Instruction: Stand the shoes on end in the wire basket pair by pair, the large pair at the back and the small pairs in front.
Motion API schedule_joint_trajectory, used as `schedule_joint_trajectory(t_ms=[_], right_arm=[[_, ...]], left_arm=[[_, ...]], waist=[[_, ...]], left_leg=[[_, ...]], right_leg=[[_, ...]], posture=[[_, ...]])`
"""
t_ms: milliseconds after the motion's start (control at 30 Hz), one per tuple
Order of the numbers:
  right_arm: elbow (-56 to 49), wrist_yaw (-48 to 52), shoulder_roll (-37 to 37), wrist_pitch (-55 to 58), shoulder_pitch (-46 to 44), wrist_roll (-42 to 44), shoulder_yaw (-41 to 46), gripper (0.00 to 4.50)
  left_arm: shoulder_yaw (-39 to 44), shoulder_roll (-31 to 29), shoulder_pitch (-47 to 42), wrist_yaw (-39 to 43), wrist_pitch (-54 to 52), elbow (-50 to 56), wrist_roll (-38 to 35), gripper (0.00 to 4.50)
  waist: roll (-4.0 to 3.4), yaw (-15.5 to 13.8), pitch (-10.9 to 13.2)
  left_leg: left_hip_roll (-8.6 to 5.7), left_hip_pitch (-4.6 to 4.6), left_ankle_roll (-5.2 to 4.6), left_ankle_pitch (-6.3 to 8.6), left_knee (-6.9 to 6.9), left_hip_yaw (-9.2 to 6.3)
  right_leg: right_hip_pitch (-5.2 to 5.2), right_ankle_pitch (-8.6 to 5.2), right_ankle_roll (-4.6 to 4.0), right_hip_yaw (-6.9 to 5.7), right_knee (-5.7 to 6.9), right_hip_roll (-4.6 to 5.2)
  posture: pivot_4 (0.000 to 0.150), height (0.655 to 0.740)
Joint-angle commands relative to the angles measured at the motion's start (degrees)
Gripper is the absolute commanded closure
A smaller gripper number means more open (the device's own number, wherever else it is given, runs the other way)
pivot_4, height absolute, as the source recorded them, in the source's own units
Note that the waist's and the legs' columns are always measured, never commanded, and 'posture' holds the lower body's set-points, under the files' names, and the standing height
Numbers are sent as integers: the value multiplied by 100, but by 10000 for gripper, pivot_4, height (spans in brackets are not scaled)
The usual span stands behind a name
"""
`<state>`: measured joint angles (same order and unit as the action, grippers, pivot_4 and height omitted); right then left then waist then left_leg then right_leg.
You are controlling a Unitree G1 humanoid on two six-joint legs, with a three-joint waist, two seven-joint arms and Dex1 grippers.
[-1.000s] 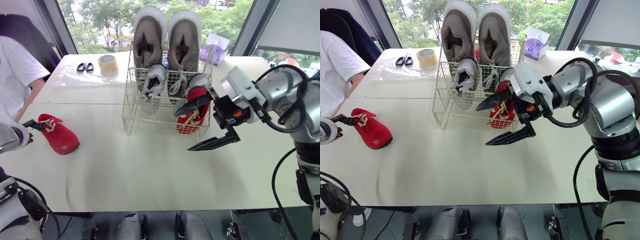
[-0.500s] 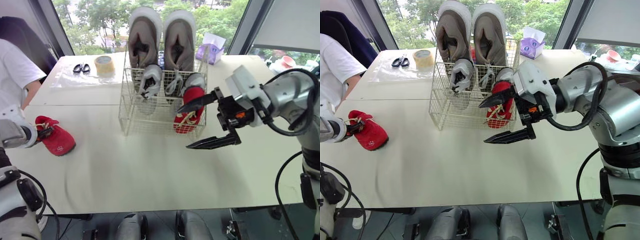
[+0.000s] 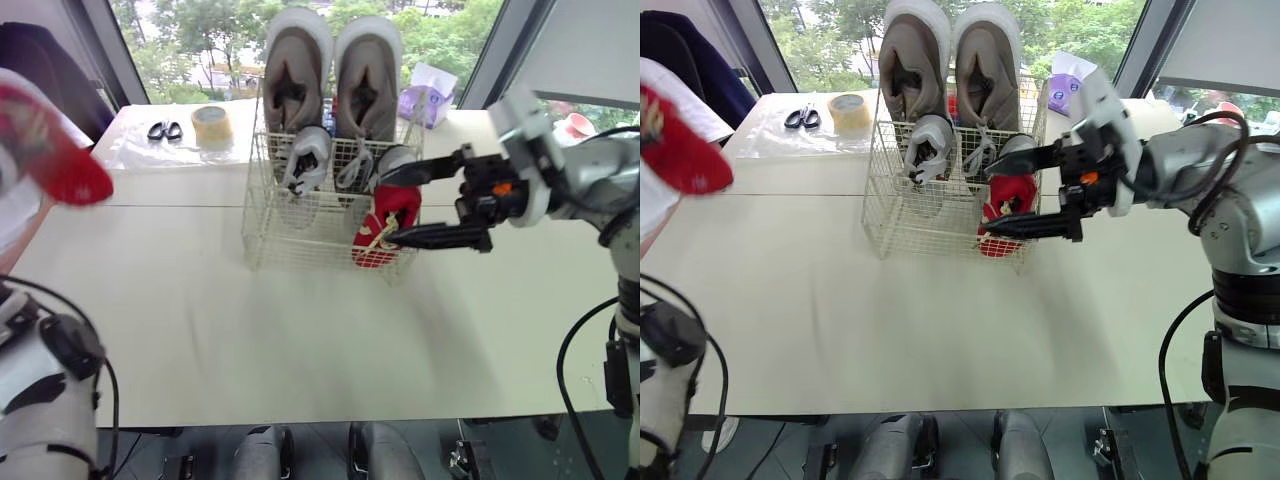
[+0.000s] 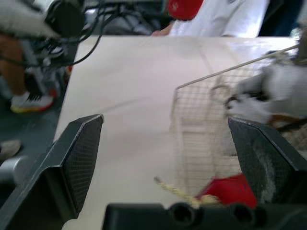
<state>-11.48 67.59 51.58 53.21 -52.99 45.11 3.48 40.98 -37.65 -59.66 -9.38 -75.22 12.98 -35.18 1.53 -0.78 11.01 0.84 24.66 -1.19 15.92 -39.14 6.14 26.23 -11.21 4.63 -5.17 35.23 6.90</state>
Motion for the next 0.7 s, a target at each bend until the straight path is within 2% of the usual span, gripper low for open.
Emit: schedule_joint_trajectory(t_ms=[33,133,267,433,600,700], right_arm=[[-49,-210,98,530,-74,564,523,0],[-138,-316,177,721,45,663,557,0],[-79,-406,154,774,-47,686,510,0],[-124,-499,161,837,-57,680,437,0],[-527,-498,455,1349,269,1043,571,0],[-672,-845,468,1572,530,1295,887,0]], left_arm=[[-115,560,270,986,1079,1468,-940,44403],[-332,1264,801,1323,1557,2215,-1584,44403],[-1169,1328,1526,1737,2055,2513,-1412,44403],[-2432,1716,2487,2091,3561,2238,-172,44403],[-3227,1857,2891,1934,4697,2081,1062,44403],[-3441,1863,3013,1965,5079,1983,1454,44403]], waist=[[-5,12,-2],[-6,16,-2],[-7,45,-1],[-9,5,-2],[-8,-12,-2],[-8,-6,-2]], left_leg=[[2,-1,0,-1,0,0],[4,-7,-15,-9,2,6],[9,-26,-20,-15,-2,11],[10,-57,-44,-9,-10,5],[8,-48,-85,9,-23,-4],[6,-44,-99,18,-25,-1]], right_leg=[[-1,0,0,0,-1,-3],[-8,0,0,1,-1,-6],[-18,1,-2,3,15,-21],[-60,4,-7,1,8,-46],[-74,3,-8,-3,-12,-42],[-75,4,-7,-6,-18,-34]], posture=[[1500,7400],[1500,7400],[1500,7400],[1500,7400],[1500,7400],[1500,7400]])
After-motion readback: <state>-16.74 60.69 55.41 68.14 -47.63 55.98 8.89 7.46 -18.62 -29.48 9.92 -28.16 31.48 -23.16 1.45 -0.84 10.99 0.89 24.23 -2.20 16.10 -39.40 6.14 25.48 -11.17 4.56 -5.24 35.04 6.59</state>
